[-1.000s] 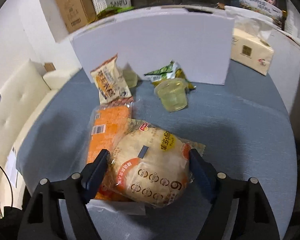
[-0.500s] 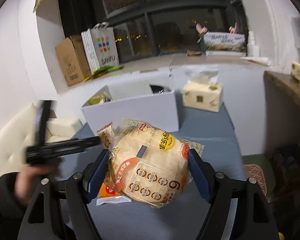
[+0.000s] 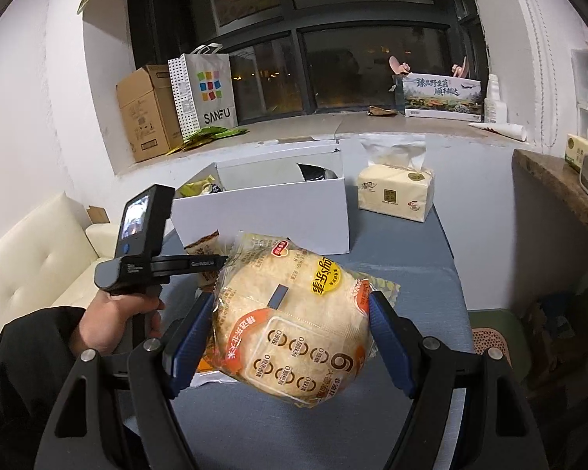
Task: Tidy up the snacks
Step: 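Grasp the round white bread pack with the right tool while the left tool grasps the orange-checkered snack bag, then carry both packs into the white box and open both tools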
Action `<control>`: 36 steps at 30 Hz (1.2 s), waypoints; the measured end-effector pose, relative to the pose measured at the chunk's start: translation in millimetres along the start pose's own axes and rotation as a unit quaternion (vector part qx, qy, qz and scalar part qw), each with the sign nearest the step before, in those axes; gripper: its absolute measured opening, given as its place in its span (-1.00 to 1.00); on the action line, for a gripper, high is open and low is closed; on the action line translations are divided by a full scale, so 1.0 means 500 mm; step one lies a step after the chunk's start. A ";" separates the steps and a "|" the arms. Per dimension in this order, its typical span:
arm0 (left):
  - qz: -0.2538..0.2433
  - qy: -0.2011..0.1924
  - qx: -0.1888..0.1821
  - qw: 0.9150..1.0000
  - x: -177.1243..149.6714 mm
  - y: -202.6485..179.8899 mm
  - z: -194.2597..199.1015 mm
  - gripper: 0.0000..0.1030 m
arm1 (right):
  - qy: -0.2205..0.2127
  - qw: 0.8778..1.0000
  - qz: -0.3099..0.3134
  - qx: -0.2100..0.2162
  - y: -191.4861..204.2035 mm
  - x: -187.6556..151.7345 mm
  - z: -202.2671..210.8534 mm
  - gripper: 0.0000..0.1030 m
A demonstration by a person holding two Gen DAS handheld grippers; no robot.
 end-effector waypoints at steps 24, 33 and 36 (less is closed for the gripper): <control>-0.095 -0.143 -0.083 0.982 0.239 -0.017 0.256 -0.25 | -0.028 0.997 0.036 0.054 0.047 0.207 -0.153 0.57; -0.109 -0.076 -0.064 0.989 0.366 -0.069 0.110 -0.25 | 0.006 0.999 -0.008 0.053 -0.018 0.384 -0.332 0.57; -0.119 -0.063 -0.054 0.989 0.377 -0.079 0.075 -0.25 | 0.021 0.998 -0.020 0.050 -0.040 0.414 -0.379 0.57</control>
Point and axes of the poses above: each gripper's, at about its wrist camera, not at the fingertips, and z roughly against the way its jaws point, y to its left, x to its top, the point moved 5 cm from there along -z, roughly the way its jaws point, and after that the axes turned 7 degrees about z, right-handed, at the moved point
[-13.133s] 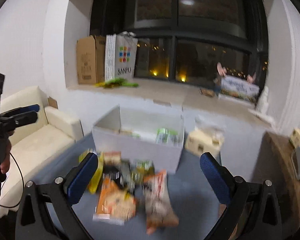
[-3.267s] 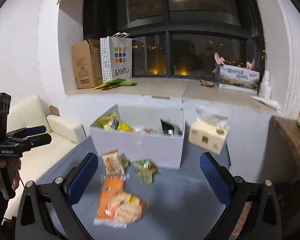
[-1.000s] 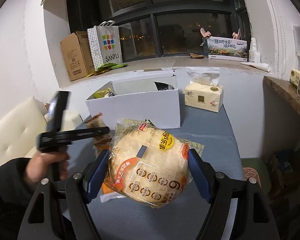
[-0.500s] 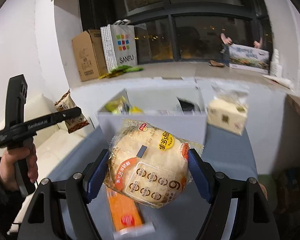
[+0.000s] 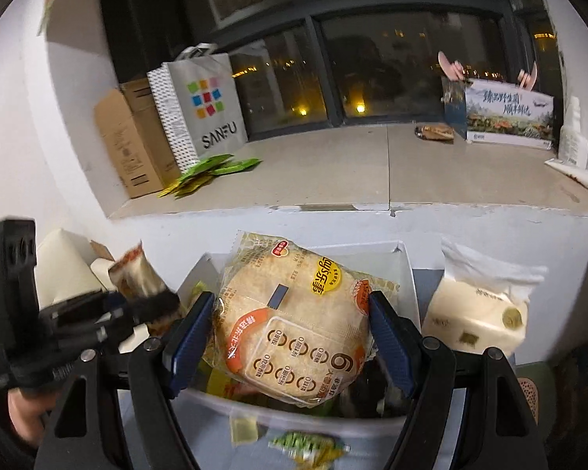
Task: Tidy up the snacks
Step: 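Carry both packs into the white box and open both tools, then withdraw both tools from the box back over the table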
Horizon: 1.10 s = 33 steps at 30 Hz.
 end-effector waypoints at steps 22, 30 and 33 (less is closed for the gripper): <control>-0.036 0.013 0.030 0.999 0.025 0.011 0.021 1.00 | 0.009 0.999 -0.003 -0.038 -0.060 0.037 -0.029 1.00; -0.039 -0.062 0.007 0.997 -0.053 -0.015 0.198 1.00 | -0.060 0.995 0.070 -0.030 0.018 0.009 0.134 1.00; -0.041 -0.078 -0.001 0.996 -0.124 -0.029 0.262 1.00 | -0.087 0.992 0.091 -0.024 0.047 -0.031 0.212 1.00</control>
Point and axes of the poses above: each gripper's, at about its wrist camera, not at the fingertips, and z roughly against the way its jaws point, y to its left, x to its top, the point moved 5 cm from there along -z, roughly the way its jaws point, and after that the axes turned 7 degrees about z, right-handed, at the moved point
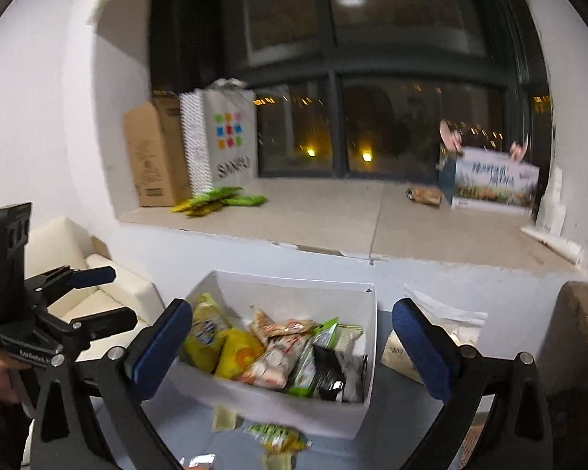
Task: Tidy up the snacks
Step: 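Withdraw both tools from the box back over the table, then grasp the green jelly cup with the right tool while the left tool grasps the cartoon-label jelly cup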
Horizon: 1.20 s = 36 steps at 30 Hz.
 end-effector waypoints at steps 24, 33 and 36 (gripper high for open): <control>0.028 -0.002 0.002 1.000 -0.273 -0.061 0.142 1.00 | 0.084 0.996 -0.039 0.002 0.106 -0.377 0.097 1.00; 0.032 -0.002 0.010 0.999 -0.281 -0.047 0.142 1.00 | 0.116 0.992 -0.044 0.008 0.093 -0.341 -0.063 1.00; 0.038 -0.004 0.014 0.999 -0.284 -0.037 0.145 1.00 | 0.139 0.989 -0.054 0.008 0.085 -0.342 -0.118 1.00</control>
Point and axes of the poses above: each gripper's, at about its wrist camera, not at the fingertips, and z roughly against the way its jaws point, y to its left, x to its top, the point moved 5 cm from there along -z, roughly the way its jaws point, and after that the axes turned 7 degrees about z, right-handed, at the moved point
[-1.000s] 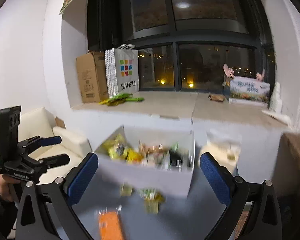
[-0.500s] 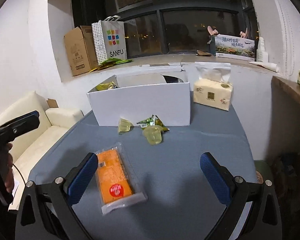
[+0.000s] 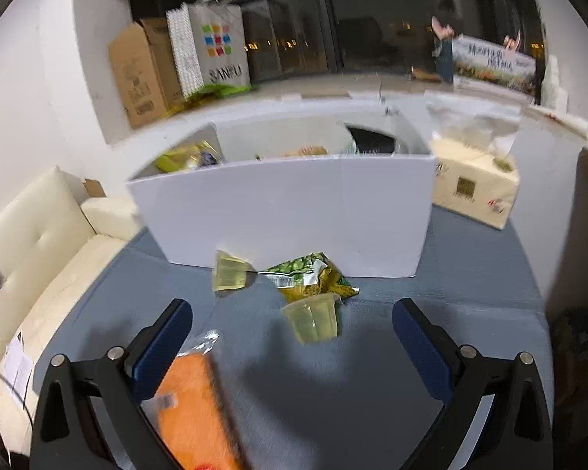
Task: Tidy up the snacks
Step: 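Grasp the green jelly cup with the right tool while the left tool grasps the cartoon-label jelly cup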
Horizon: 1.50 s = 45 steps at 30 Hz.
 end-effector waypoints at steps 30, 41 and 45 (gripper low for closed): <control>-0.009 0.042 -0.002 0.999 -0.008 0.004 -0.092 1.00 | 0.063 0.998 0.016 -0.025 -0.028 -0.027 -0.084 -0.08; 0.052 0.149 0.032 0.987 0.010 0.033 -0.388 0.98 | -0.015 1.000 0.015 -0.006 -0.027 -0.035 0.114 -0.08; 0.066 0.171 0.076 0.980 0.001 0.046 -0.448 0.95 | -0.038 0.999 0.013 -0.006 -0.022 -0.043 0.180 -0.08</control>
Point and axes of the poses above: each gripper's, at about its wrist camera, not at the fingertips, and z roughly against the way its jaws point, y to its left, x to its top, the point moved 5 cm from there along -z, roughly the way its jaws point, and after that the axes turned 7 degrees about z, right-handed, at the moved point
